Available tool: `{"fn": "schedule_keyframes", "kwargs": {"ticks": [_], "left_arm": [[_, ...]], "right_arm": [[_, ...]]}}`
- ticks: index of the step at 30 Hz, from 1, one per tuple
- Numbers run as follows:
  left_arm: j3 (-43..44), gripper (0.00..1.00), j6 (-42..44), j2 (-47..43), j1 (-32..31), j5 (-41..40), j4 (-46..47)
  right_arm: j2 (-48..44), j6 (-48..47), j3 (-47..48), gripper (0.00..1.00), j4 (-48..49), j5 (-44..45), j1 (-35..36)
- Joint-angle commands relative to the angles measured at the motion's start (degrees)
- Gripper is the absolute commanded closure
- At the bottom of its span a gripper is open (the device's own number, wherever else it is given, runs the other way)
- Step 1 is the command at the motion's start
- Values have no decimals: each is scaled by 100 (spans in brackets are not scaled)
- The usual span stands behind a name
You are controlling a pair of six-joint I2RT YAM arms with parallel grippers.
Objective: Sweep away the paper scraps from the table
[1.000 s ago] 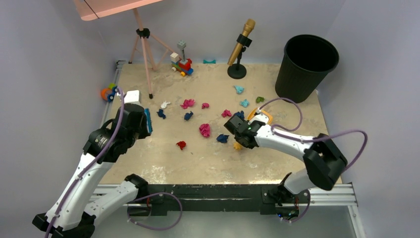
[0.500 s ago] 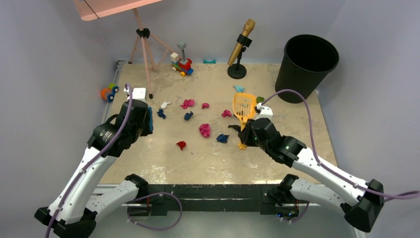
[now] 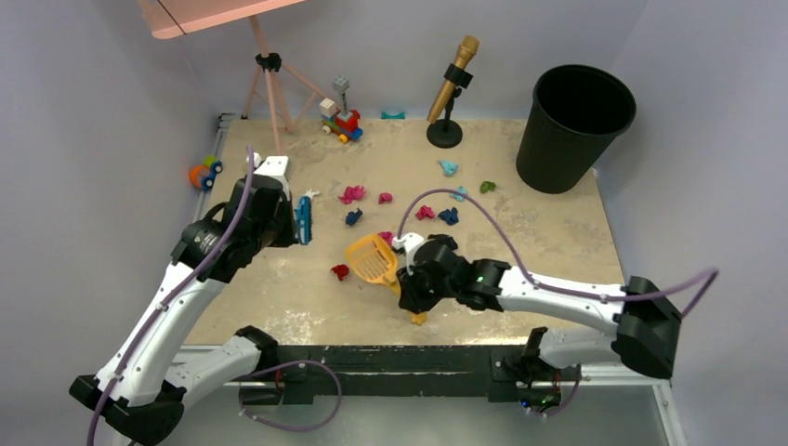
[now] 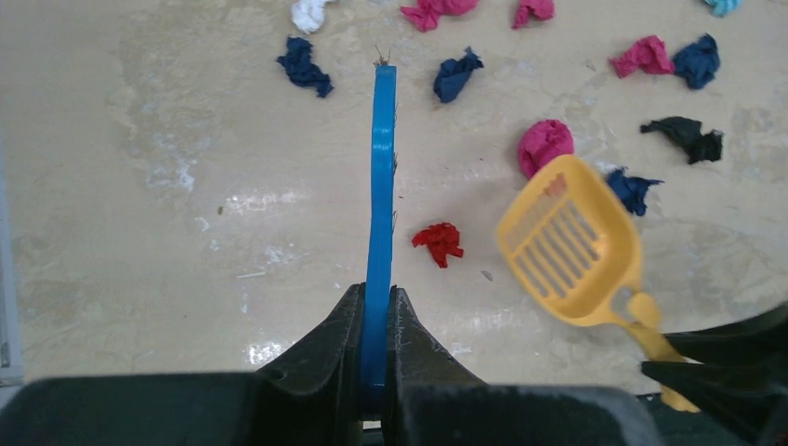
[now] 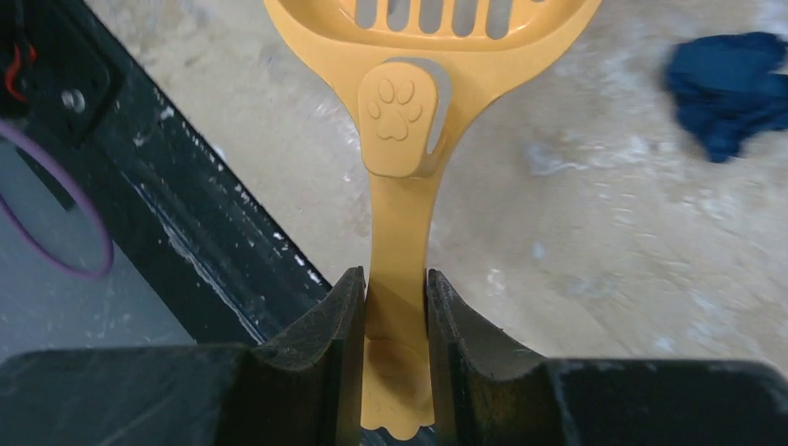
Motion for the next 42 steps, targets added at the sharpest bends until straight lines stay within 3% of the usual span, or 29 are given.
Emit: {"fn": "schedule_keyframes", "kwargs": {"ticks": [1,4,8,11,19,27,42], "left_arm": [[194,100,91,231,27,1267,342],[147,100,18,563,21,2043,443],[21,100,-151,930,-25,2417,721],[-87,100,-309,1182,-78,2331,909],[-283,100,-701,2004,-167,1768,1119],[-458,100,-806,2429,-168,1289,1559],[-335,100,-736,2903,-171,1451,1889]], "right_arm": [[768,-329,593,100,216,198,549],[1231,-303,747,100,194,297,652],[1585,-159,830,99,162,533,673],[1654,-64,756,90,252,734,675],[2003,88,715,91,316,1254,674],[1817,169,542,52,403,1336,686],[1107,221,406,41,390,1458,682]]}}
